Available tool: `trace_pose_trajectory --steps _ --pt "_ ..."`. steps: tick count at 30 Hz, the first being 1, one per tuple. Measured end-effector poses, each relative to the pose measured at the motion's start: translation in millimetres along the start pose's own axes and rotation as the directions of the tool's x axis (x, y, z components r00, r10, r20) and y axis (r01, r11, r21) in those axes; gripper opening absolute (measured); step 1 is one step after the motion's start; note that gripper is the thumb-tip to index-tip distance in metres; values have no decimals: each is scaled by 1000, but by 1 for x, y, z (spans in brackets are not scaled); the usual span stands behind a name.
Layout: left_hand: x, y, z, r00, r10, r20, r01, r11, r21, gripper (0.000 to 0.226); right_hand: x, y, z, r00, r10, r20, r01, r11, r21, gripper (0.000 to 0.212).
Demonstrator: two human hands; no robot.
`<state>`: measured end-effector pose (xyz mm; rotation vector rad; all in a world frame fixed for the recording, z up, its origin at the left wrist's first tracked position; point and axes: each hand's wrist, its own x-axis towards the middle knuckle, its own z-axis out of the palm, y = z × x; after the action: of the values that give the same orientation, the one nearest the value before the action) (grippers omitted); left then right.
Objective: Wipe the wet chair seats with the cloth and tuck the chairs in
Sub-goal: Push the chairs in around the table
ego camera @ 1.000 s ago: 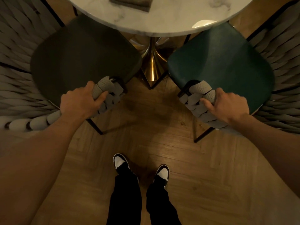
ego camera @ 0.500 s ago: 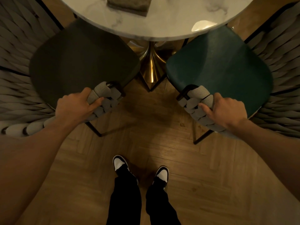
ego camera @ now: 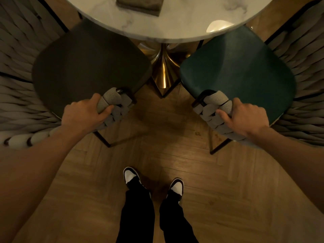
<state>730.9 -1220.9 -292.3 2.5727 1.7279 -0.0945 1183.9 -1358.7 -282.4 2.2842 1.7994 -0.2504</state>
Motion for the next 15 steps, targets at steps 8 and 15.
trace_pose_trajectory --steps 8,15 --pt "-4 14 -12 982 -147 121 151 988 -20 45 -5 -4 -7 992 70 104 -73 997 22 55" --pt "-15 23 -33 924 -235 301 317 912 -260 50 -30 -11 -50 952 143 270 -190 969 158 49"
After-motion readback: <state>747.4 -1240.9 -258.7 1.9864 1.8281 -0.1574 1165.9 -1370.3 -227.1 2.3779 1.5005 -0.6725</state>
